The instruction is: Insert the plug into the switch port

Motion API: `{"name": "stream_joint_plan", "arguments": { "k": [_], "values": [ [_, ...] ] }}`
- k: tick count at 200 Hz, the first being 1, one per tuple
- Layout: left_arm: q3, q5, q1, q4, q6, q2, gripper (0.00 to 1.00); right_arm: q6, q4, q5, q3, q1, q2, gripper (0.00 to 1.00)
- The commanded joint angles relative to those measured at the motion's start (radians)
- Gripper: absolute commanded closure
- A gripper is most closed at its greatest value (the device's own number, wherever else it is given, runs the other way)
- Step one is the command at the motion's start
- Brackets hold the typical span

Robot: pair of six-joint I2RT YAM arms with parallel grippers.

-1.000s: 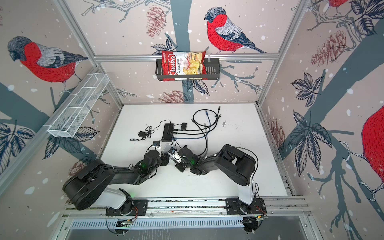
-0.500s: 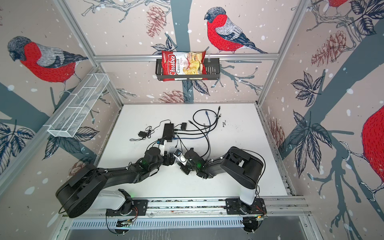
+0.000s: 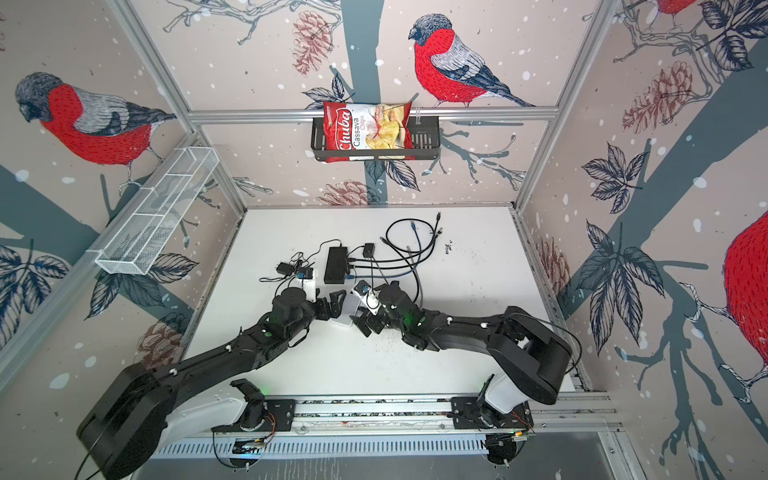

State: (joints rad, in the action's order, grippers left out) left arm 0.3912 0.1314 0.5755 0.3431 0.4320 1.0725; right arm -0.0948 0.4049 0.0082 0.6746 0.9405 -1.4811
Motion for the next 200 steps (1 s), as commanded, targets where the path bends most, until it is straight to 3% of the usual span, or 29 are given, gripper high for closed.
{"name": "stream_joint_plan", "arguments": {
  "k": [1,21,63,103,125,142,161,200],
  "values": [
    [0.035,0.162,-0.038,-0.124,-0.063,-0.06,0.03,0.084,-0.096,0.072,0.025,-0.084,0.066,0.01],
    [0.064,0.301,-0.068,-0.191,-0.117,-0.09,0.03,0.123,-0.111,0.096,-0.002,-0.21,0.149,0.01],
    [0.041,0.42,-0.17,-0.202,-0.13,-0.074,0.03,0.159,-0.102,0.171,-0.072,-0.452,0.258,0.01],
    [0.002,0.455,-0.229,-0.07,-0.241,-0.042,0.04,0.154,0.107,0.223,-0.216,-0.645,0.251,0.01],
    [-0.075,0.483,-0.251,0.116,-0.358,-0.016,0.04,0.095,0.219,0.203,-0.246,-0.716,0.198,0.01],
    [-0.154,0.42,-0.304,0.292,-0.421,0.012,0.04,0.103,0.287,0.126,-0.25,-0.778,0.144,0.01],
    [-0.258,0.357,-0.339,0.549,-0.479,0.043,0.03,0.069,0.42,0.122,-0.288,-0.803,0.08,0.01],
    [-0.279,0.235,-0.388,0.729,-0.497,0.117,0.04,0.049,0.591,0.141,-0.337,-0.828,0.016,0.01]
  ]
}}
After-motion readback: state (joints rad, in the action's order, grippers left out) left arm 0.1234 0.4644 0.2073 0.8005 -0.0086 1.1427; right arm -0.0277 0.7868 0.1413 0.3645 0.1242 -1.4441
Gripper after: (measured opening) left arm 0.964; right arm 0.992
